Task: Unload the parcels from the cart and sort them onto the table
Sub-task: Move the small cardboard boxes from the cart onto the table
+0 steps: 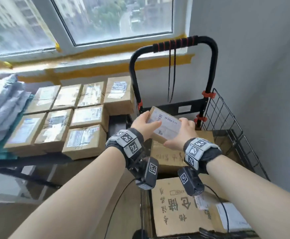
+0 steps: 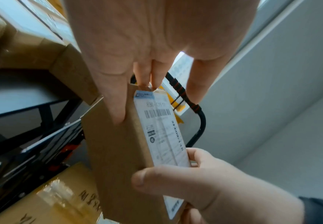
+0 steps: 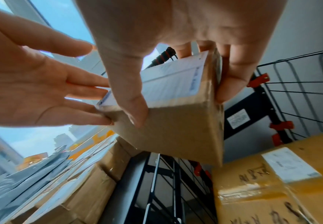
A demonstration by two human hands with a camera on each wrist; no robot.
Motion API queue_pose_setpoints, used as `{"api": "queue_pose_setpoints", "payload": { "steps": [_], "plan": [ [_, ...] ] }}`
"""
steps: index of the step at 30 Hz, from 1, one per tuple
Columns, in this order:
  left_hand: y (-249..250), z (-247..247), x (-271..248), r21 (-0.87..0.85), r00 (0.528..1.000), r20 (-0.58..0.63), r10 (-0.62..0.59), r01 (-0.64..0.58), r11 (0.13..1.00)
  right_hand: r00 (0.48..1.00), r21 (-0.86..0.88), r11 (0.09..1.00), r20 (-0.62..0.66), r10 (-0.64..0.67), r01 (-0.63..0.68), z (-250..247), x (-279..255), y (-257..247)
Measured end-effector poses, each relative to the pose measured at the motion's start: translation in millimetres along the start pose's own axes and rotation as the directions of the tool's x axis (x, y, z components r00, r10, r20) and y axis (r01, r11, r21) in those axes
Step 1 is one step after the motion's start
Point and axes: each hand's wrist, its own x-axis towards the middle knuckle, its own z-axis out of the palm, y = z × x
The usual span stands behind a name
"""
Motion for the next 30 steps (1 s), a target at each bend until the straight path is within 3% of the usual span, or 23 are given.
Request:
{"api": "queue_pose_setpoints", "payload": {
  "steps": [2, 6, 10, 15, 19, 25, 30],
  "plan": [
    [-0.8, -19.3, -7.2, 0.000, 0.998, -0.066, 0.023, -0.023, 1.000, 1.000, 0.005, 1.000, 0.011, -0.029, 0.029, 6.1, 0.1, -19.6],
    [-13.7, -60.5, -16.1, 0.173, 0.968, -0.234, 0.089, -0.049, 0.984, 0.998, 0.088, 0.996, 0.066, -0.007, 0.002, 33.3, 0.0, -55.7],
    [-36.8, -103.4, -4.1, 0.286, 0.962, -0.267, 0.064, 0.016, 0.958, 0.993, 0.178, 0.980, 0.100, 0.066, -0.083, 61.8, 3.9, -87.4],
    [-66.6, -152.8, 25.3, 0.412, 0.972, -0.234, 0.018, 0.083, 0.907, 0.982, 0.221, 0.958, 0.096, 0.165, -0.183, 100.3, 13.1, -133.1],
    [-91.7, -189.3, 48.7, 0.556, 0.984, -0.177, 0.006, 0.095, 0.826, 0.981, 0.291, 0.941, 0.138, 0.137, -0.172, 145.1, 20.8, -162.8],
    [-123.4, -228.3, 81.4, 0.823, 0.995, -0.021, 0.102, -0.041, 0.566, 0.995, 0.307, 0.946, 0.010, 0.102, -0.100, 173.1, 29.5, -182.9],
    [-140.7, -240.1, 95.2, 0.872, 0.993, 0.072, 0.096, -0.109, 0.478, 0.997, 0.282, 0.956, -0.001, 0.082, -0.078, 173.1, 45.2, -191.3]
  ]
}}
